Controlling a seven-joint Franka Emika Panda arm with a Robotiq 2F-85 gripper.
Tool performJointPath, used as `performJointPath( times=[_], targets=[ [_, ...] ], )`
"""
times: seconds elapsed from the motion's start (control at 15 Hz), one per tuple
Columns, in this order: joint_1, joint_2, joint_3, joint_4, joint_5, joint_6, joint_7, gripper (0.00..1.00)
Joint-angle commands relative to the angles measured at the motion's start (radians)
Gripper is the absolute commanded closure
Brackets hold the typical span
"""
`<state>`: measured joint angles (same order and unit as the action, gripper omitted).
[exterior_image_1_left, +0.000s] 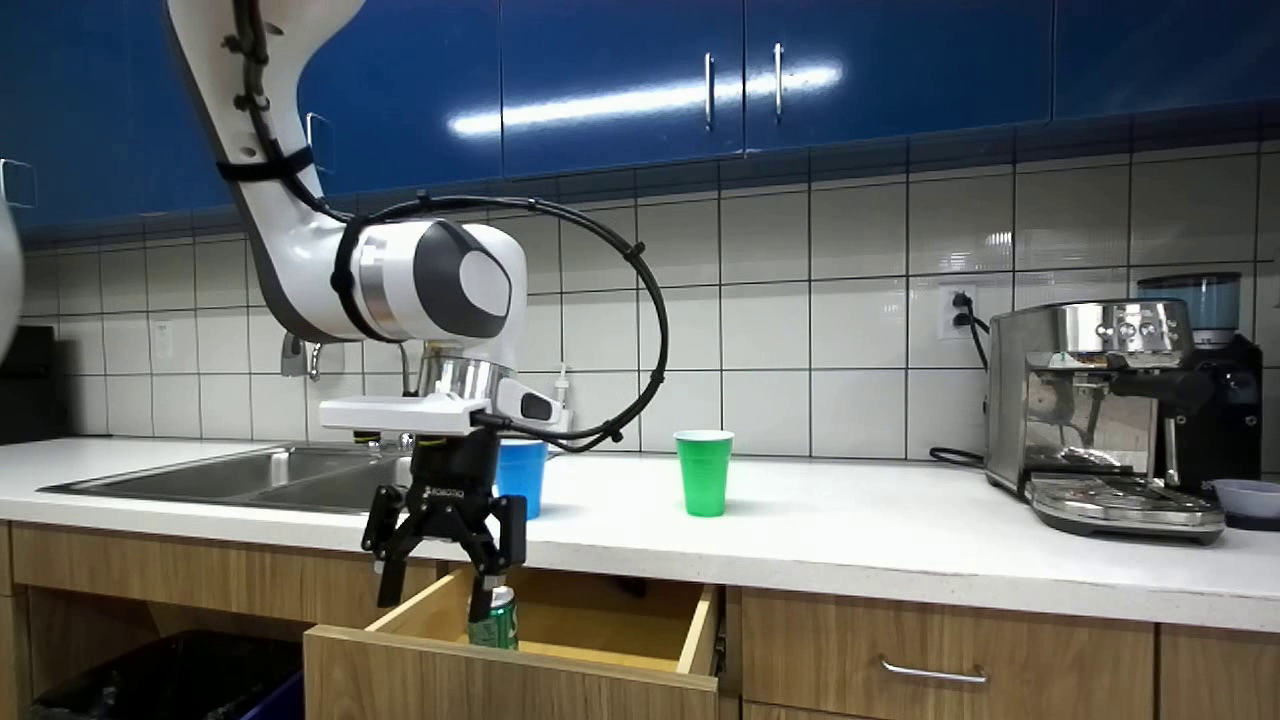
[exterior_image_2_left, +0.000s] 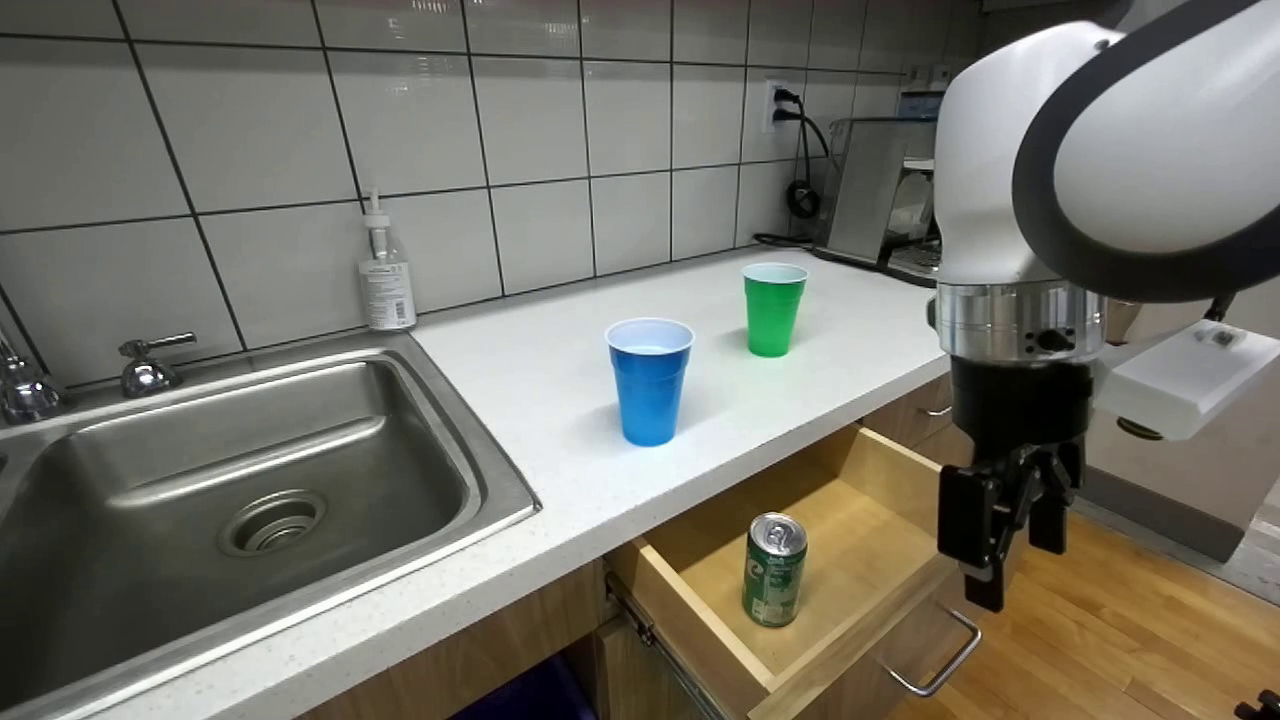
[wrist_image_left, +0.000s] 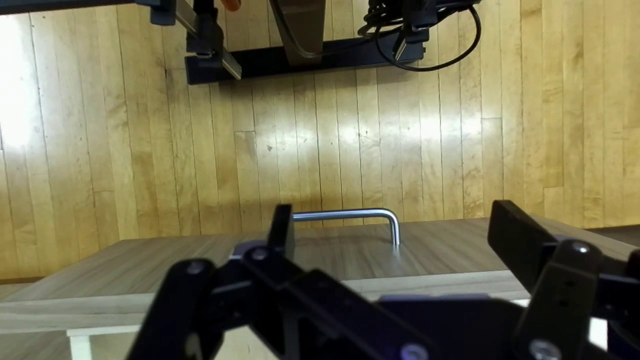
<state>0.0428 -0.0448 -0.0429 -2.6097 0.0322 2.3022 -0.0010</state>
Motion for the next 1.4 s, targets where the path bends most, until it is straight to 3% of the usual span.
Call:
performJointPath(
  times=[0.0, 0.73, 1.33],
  targets=[
    [-0.024, 0.057, 0.008, 0.038, -0.003, -0.027, -0.030, 0.00],
    [-0.029, 0.249, 0.012, 0.138, -0.010, 0.032, -0.040, 0.00],
    [-0.018, 0.338, 0.015, 0.201, -0.036, 0.064, -0.016, 0.00]
  ],
)
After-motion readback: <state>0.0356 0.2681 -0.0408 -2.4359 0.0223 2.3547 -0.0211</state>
